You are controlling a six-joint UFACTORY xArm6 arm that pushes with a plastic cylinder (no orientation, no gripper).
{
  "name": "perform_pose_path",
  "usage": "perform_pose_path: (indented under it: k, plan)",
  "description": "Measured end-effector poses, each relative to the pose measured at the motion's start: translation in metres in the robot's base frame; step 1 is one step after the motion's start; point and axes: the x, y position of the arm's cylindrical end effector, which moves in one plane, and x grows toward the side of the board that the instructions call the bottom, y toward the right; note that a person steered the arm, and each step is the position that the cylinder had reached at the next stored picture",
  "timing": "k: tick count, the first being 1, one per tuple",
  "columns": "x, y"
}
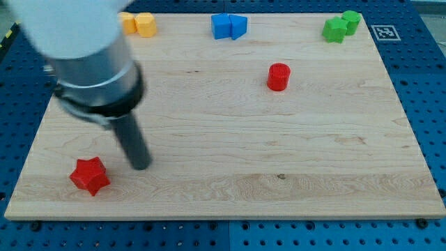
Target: Slide the red circle closer to the red star
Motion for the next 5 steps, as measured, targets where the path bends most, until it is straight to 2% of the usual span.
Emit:
perform_pose_path:
  k: [3, 4, 5]
  plan:
    - [-0.028, 0.281]
    - [-0.064, 0.368]
    - [-0.120, 0.389]
